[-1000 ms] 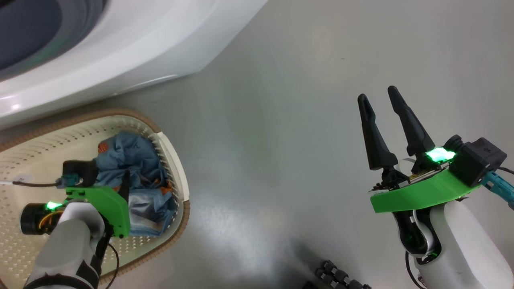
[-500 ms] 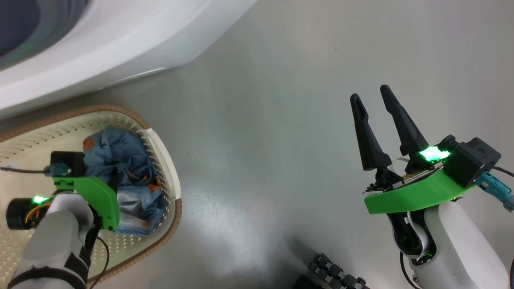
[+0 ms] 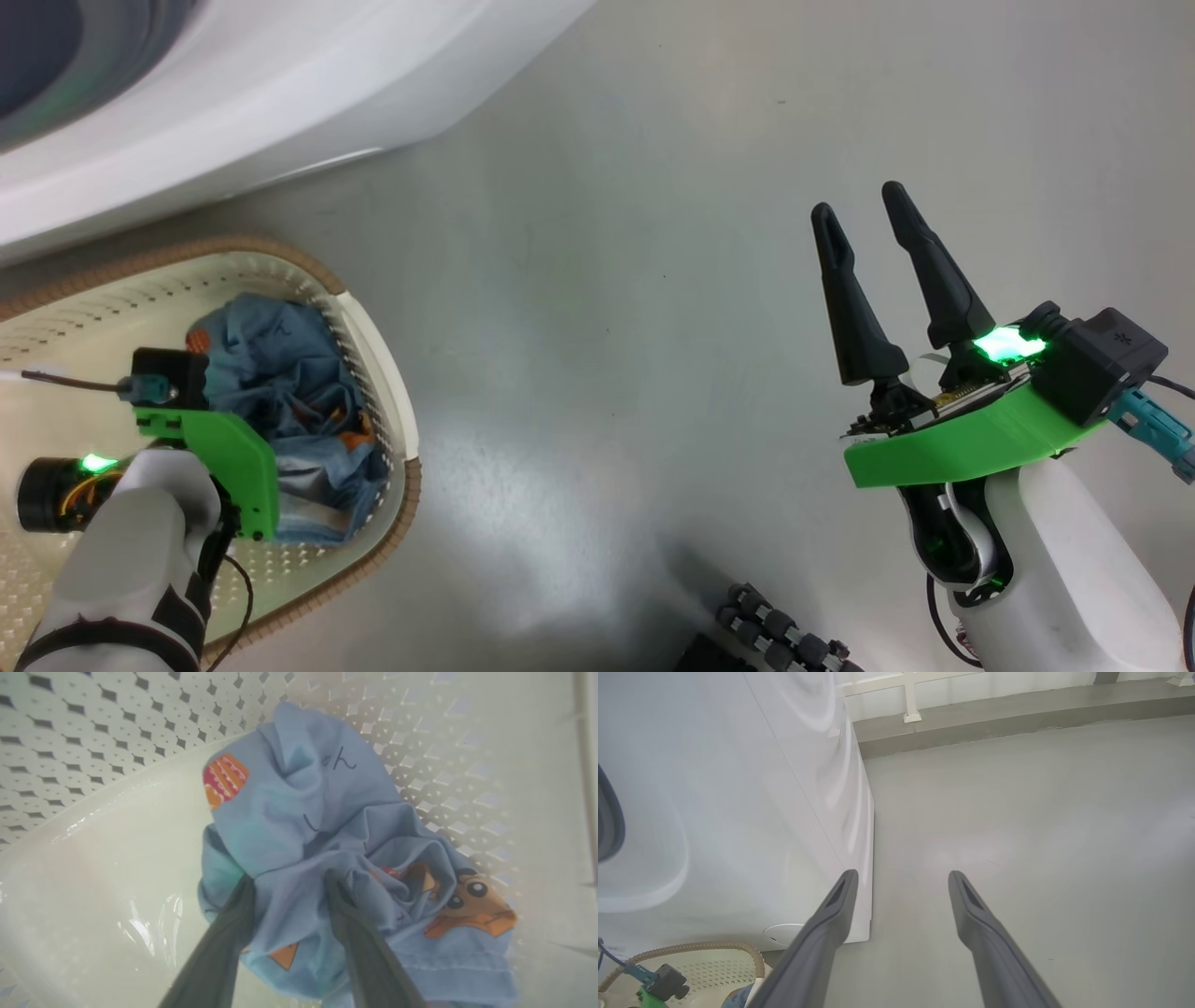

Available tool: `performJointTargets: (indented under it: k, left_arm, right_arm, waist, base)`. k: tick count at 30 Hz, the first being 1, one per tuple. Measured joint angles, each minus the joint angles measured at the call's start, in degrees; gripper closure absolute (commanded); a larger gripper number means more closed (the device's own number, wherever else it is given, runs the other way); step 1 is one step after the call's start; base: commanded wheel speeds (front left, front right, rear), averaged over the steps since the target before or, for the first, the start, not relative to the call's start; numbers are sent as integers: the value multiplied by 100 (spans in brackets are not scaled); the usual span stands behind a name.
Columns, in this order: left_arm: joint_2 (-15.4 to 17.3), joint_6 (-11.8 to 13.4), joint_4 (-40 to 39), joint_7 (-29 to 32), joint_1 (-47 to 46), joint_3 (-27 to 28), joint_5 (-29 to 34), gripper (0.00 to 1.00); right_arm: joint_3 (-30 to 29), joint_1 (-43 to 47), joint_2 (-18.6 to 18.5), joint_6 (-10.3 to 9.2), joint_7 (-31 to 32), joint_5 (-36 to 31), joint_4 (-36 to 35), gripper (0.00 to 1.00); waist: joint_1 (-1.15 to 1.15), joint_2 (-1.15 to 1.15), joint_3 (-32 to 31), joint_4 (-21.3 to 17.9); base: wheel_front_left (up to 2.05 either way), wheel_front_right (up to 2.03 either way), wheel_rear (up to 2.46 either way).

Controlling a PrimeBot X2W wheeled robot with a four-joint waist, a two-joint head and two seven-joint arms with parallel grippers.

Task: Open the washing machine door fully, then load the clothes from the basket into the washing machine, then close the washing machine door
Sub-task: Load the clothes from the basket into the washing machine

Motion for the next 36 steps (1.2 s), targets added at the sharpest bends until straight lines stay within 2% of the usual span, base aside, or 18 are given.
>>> performJointTargets:
  k: [1,13,36]
  left_arm:
    - [-1,-19,-1,13,0,-12,0,100]
    - [-112,-79,0,-67,9,-76,-196,100]
    - [-691,-159,5,-1056,327,-353,-734,100]
  right_arm:
    - [0,0,0,0,0,0,0,0]
    - [0,1,-29,0,0,0,22,0]
    - [-147,165,-313,0,0,-5,227,0]
  waist:
    - [0,0,-5,5]
    - [-1,0,-218,105]
    - [-1,0,-1080,718]
  base:
    - [0,0,0]
    - [0,0,0]
    - [0,0,0]
